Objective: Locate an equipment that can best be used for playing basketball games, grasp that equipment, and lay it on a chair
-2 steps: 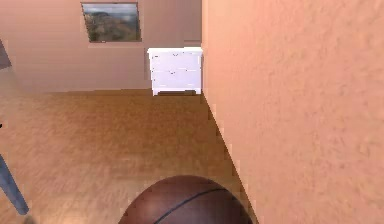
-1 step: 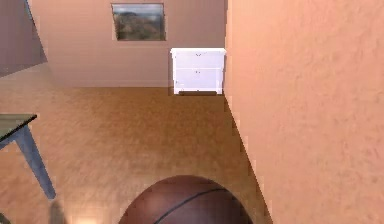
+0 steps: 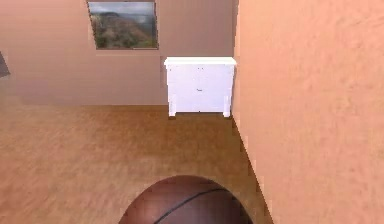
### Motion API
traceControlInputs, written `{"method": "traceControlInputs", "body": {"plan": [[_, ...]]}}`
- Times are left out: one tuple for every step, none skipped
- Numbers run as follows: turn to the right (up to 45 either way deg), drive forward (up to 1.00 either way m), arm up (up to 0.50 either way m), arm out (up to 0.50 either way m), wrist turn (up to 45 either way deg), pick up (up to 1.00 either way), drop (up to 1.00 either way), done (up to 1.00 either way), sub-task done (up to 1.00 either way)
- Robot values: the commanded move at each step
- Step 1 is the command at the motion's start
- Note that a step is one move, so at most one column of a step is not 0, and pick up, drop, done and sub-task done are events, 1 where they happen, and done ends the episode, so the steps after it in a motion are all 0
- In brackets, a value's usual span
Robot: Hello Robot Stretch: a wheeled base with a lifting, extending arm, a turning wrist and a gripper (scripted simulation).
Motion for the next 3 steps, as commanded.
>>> {"method": "traceControlInputs", "body": {"plan": [[-45.0, 0.0, 0.0, 0.0, 0.0, 0.0, 0.0, 0.0, 0.0], [-12.0, 0.0, 0.0, 0.0, 0.0, 0.0, 0.0, 0.0, 0.0], [0.0, 0.35, 0.0, 0.0, 0.0, 0.0, 0.0, 0.0, 0.0]]}}
